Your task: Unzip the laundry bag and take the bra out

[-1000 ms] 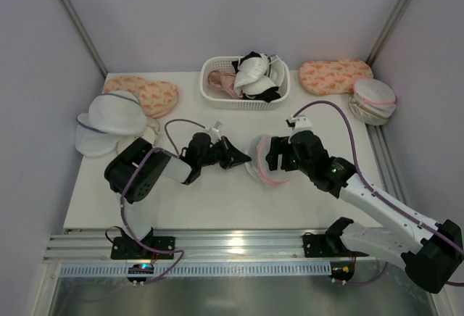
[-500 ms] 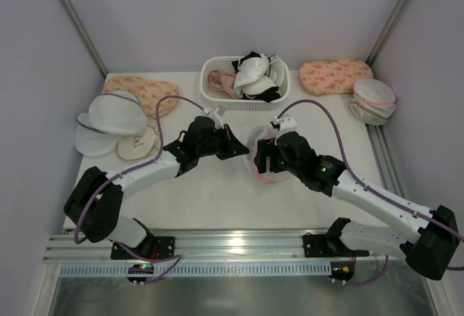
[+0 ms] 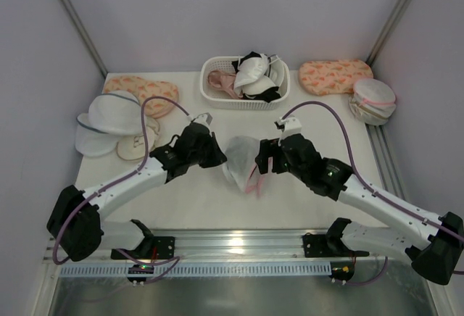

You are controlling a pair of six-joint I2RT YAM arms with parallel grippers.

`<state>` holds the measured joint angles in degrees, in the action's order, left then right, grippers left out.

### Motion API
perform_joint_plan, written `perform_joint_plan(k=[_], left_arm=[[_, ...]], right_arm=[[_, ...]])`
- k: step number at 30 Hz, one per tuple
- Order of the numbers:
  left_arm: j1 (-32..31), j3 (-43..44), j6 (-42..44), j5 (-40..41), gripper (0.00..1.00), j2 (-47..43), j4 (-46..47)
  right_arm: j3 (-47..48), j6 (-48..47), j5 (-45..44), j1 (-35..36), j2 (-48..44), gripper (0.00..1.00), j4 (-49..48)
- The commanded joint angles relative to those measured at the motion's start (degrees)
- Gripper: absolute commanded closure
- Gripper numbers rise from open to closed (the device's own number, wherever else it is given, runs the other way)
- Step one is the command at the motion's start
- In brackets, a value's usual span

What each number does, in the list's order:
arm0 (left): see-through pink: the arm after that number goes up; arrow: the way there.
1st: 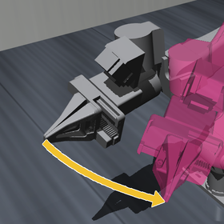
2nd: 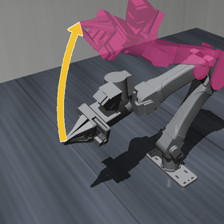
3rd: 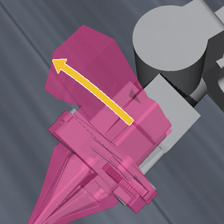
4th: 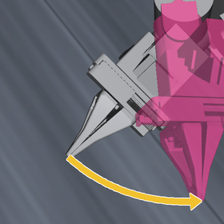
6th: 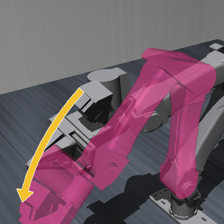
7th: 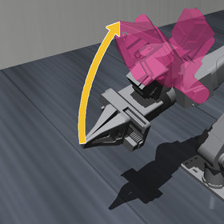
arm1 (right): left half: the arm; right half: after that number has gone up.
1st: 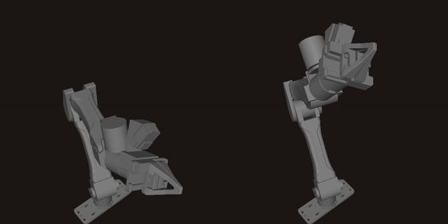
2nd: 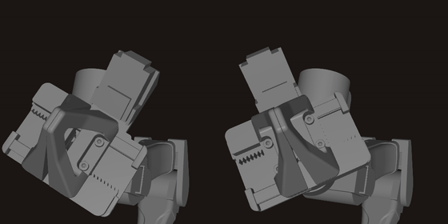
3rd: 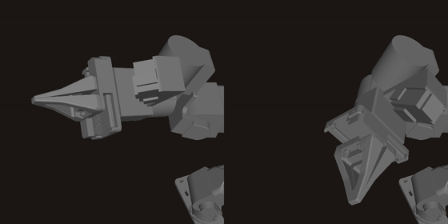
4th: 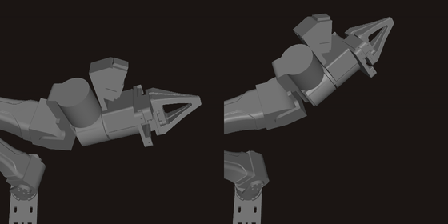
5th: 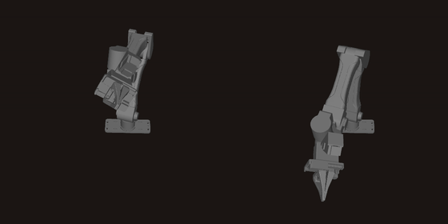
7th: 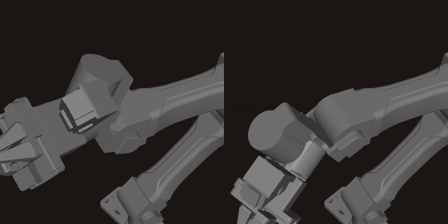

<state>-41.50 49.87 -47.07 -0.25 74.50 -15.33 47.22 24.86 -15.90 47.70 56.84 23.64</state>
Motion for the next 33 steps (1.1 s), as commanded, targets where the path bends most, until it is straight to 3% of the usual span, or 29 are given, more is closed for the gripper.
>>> perform_joint_plan(k=[1,6,15,25,30,32,33], left_arm=[[-0.08,1.02,1.37,1.66,1.0,-2.52,-1.1],[-0.08,1.02,0.84,0.6,1.0,-2.26,-0.67],[-0.08,-3.46,-1.44,-1.75,1.0,-1.29,3.81],[0.01,-3.64,-3.2,-3.7,1.0,-0.67,6.28],[0.01,-4.16,-3.73,-4.14,1.0,-0.76,6.98],[0.1,-4.34,-3.73,-4.23,1.0,-0.67,7.16],[0.19,-4.43,-3.73,-4.32,1.0,-0.67,7.25]], right_arm=[[0.41,1.33,-0.8,0.99,0.02,0.17,-0.7],[1.38,2.12,-1.41,3.01,2.4,0.17,-2.54],[2.26,6.6,-11.34,3.98,2.84,0.25,8.43],[-2.04,8.36,-6.78,5.03,4.68,0.33,3.35],[-1.52,9.06,-7.3,5.65,7.32,0.46,4.48],[-1.61,9.85,-8.18,6.0,7.93,0.54,5.62],[-1.61,10.03,-9.4,5.91,8.11,0.64,6.85]])
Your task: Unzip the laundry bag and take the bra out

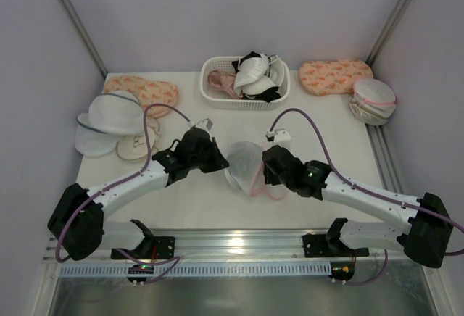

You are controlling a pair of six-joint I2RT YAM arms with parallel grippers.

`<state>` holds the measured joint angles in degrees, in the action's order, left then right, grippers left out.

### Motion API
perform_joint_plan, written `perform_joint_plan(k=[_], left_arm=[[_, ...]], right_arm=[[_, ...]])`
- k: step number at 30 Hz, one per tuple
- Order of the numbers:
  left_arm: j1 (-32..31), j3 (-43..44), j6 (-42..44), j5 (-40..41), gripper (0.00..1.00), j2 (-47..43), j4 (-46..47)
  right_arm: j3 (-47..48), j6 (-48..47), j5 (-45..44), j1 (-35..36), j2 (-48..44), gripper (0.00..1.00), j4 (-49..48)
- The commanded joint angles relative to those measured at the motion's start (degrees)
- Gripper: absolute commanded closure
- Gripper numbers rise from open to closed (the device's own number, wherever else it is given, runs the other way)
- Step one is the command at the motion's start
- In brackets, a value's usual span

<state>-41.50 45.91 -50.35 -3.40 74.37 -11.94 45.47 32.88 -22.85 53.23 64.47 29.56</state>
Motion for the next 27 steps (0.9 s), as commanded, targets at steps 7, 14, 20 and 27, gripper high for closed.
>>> perform_joint_plan(k=[7,14,20,27], left_arm=[[0.63,-2.58,-0.8,-1.87,1.0,-0.63,4.91],[0.98,-4.07,-0.72,-1.79,1.0,-2.12,4.56],[1.07,-4.78,-0.89,-2.14,1.0,-2.3,4.74],[1.33,-6.01,-1.59,-3.45,1.0,-2.39,6.14]], right_arm=[[1.89,5.61,-15.17,0.47,-0.04,0.91,11.47],[6.73,15.44,-32.41,0.29,1.54,0.89,29.37],[12.45,15.83,-36.41,0.64,-1.16,0.36,32.0],[3.85,-5.45,-10.35,1.17,-17.5,0.36,3.16]])
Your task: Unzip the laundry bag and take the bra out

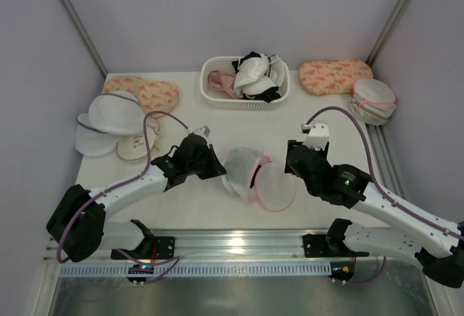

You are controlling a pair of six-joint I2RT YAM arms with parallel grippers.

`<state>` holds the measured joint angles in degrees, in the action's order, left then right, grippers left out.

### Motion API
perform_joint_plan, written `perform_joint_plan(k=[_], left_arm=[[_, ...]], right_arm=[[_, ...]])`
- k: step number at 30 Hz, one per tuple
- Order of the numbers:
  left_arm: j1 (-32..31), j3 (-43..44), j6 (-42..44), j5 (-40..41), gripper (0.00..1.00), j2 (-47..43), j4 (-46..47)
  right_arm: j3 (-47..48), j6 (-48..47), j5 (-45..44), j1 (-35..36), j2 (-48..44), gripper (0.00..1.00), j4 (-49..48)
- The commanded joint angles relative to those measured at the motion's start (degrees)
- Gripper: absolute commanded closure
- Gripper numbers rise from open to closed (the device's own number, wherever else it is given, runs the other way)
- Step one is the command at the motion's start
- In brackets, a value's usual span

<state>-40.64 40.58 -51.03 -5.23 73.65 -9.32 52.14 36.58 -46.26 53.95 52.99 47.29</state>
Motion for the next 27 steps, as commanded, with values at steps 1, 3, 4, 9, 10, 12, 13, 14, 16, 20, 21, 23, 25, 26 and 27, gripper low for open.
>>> perform_joint_plan(k=[1,3,4,9,10,12,13,14,16,20,21,23,25,26,27], left_arm=[[0.48,-0.76,-1.01,-1.79,1.0,-1.66,3.7],[0.48,-0.85,-1.27,-2.41,1.0,-1.58,4.13],[0.56,-0.85,-1.44,-2.5,1.0,-1.49,4.31],[0.74,-0.85,-1.8,-3.38,1.0,-1.75,4.75],[0.65,-0.85,-1.8,-3.47,1.0,-1.93,4.66],[0.74,-1.11,-1.97,-3.55,1.0,-2.19,4.58],[0.83,-1.2,-2.15,-3.9,1.0,-2.28,4.75],[0.83,-1.46,-2.24,-4.25,1.0,-2.37,4.93],[1.0,-1.73,-2.76,-4.78,1.0,-2.45,5.71],[1.0,-2.08,-3.64,-6.1,1.0,-2.19,7.03],[1.0,-2.17,-3.82,-6.28,1.0,-2.1,7.3],[1.0,-2.26,-4.26,-6.89,1.0,-1.84,8.09],[1.0,-2.34,-4.52,-7.24,1.0,-1.67,8.27],[1.0,-2.34,-4.7,-7.33,1.0,-1.75,8.35],[1.0,-2.43,-4.78,-7.51,1.0,-1.84,8.62]], right_arm=[[-4.31,-9.24,15.21,0.45,-6.84,0.38,-15.9],[-5.29,-8.98,19.26,0.45,-7.29,0.44,-18.1],[-6.51,-8.72,23.19,0.45,-7.03,0.47,-19.93],[-12.66,-5.3,30.0,0.45,-5.97,0.71,-26.01],[-13.46,-4.85,30.17,0.45,-5.97,0.8,-26.71],[-16.09,-3.71,30.96,0.45,-5.88,0.86,-29.52],[-16.8,-3.62,31.4,0.45,-5.8,0.86,-31.53],[-17.33,-3.44,32.19,0.45,-5.27,0.86,-32.16],[-18.3,-3.09,32.98,0.45,-4.39,0.86,-34.26],[-20.58,-2.74,36.32,0.45,-1.41,0.85,-41.21],[-20.93,-2.74,37.72,0.45,0.51,0.82,-42.62],[-20.94,-2.83,38.96,0.36,3.16,0.74,-46.49],[-20.15,-3.26,40.19,0.45,7.46,0.67,-50.07],[-19.89,-3.53,40.54,0.45,8.78,0.65,-50.8],[-19.01,-3.79,40.29,0.45,11.14,0.56,-51.5]])
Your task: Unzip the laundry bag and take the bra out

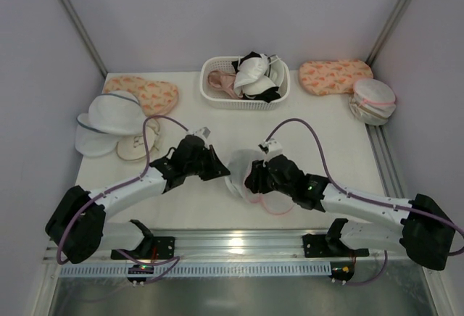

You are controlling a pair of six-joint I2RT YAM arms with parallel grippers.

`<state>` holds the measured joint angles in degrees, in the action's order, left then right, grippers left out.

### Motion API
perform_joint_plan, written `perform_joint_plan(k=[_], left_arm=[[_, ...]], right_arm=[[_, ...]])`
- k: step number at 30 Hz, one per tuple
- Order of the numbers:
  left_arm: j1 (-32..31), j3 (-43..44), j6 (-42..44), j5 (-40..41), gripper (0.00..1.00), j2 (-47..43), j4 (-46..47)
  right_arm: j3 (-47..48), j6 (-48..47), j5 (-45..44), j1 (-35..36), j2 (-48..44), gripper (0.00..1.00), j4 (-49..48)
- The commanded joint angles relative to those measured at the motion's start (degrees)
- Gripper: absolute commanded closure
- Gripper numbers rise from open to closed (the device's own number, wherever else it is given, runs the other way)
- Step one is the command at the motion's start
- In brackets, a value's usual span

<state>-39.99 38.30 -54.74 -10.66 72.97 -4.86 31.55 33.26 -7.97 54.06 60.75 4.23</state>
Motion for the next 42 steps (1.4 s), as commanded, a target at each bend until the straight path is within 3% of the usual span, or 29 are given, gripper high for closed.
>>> perform_joint_plan(k=[1,3,9,11,14,19,24,34,42], left_arm=[[0.44,-0.16,-1.24,-2.26,1.0,-1.25,4.25],[0.35,-0.25,-1.42,-2.7,1.0,-1.34,4.51],[0.35,-1.21,-2.56,-3.93,1.0,-1.16,6.79],[0.35,-1.56,-2.83,-4.2,1.0,-1.25,7.41],[0.35,-1.92,-3.09,-4.37,1.0,-1.34,7.76],[0.35,-2.27,-3.44,-4.46,1.0,-1.78,8.03],[0.35,-2.79,-3.44,-3.76,1.0,-2.13,7.68],[1.23,-4.29,-3.53,-3.76,1.0,-1.6,8.64],[1.58,-4.03,-3.36,-3.58,1.0,-1.42,8.2]], right_arm=[[1.93,-0.65,1.82,0.43,4.54,0.54,-9.49],[3.16,-1.7,-0.37,0.25,7.61,0.46,-9.94],[5.01,-3.46,-5.92,0.34,13.6,0.42,-10.2],[4.75,-3.55,-6.79,0.34,14.91,0.52,-11.26],[4.57,-3.64,-7.94,0.34,16.06,0.74,-11.87],[3.96,-4.07,-10.66,0.34,15.72,0.88,-11.53],[2.47,-4.6,-12.94,0.34,8.89,0.95,-7.24],[-1.58,-5.31,-18.65,0.25,-12.57,0.96,6.05],[-1.05,-4.6,-19.89,0.34,-13.03,0.96,10.8]])
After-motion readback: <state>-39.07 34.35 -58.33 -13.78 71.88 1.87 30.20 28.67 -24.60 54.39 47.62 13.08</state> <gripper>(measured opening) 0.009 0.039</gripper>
